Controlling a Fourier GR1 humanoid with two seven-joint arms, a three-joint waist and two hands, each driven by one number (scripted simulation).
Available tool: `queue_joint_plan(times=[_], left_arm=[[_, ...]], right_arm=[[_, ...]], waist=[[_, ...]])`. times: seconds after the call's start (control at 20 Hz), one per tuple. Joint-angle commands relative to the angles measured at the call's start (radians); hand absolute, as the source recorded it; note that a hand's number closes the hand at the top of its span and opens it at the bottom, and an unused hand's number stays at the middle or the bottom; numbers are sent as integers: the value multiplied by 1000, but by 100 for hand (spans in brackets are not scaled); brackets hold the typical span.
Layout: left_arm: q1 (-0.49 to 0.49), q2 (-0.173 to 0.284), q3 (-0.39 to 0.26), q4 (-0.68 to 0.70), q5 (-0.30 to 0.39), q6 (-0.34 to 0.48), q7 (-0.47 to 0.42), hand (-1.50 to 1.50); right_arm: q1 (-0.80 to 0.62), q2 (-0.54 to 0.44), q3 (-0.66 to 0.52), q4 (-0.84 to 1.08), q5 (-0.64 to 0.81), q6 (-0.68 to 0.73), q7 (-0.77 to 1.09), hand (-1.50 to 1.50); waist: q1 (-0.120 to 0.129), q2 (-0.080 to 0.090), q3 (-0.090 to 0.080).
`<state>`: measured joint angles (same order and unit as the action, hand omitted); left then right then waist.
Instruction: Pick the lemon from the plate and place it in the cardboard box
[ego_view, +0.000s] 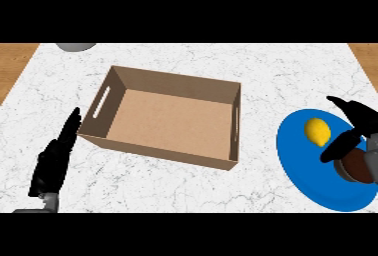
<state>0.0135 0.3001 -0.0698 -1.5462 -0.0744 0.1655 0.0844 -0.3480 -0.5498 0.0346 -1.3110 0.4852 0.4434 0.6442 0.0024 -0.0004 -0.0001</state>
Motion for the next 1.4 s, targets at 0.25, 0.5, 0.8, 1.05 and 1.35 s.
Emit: queue_joint_plan(times=[0.25, 0.5, 0.8, 1.05, 1.35], left_arm=[[62, -69, -1, -11, -76, 2, -48, 0], [-37, -40, 85, 15, -38, -82, 18, 0], [27, -65, 79, -78, -66, -96, 34, 0], [34, -63, 91, -71, -82, -121, 29, 0], [1, -103, 97, 11, -105, -96, -19, 0]], right_arm=[[-37, 79, -36, 108, 102, -55, -82, -150], [-18, 146, -25, 64, 147, -38, -27, -150], [-22, 108, -67, 206, 197, -65, -182, -150], [-32, 131, -57, 296, 241, -83, -216, -150], [46, 117, -47, 169, 282, -137, -248, 150]], waist=[[5, 1, 0], [0, 1, 0], [3, 0, 0], [5, 1, 0], [-2, 0, 0]])
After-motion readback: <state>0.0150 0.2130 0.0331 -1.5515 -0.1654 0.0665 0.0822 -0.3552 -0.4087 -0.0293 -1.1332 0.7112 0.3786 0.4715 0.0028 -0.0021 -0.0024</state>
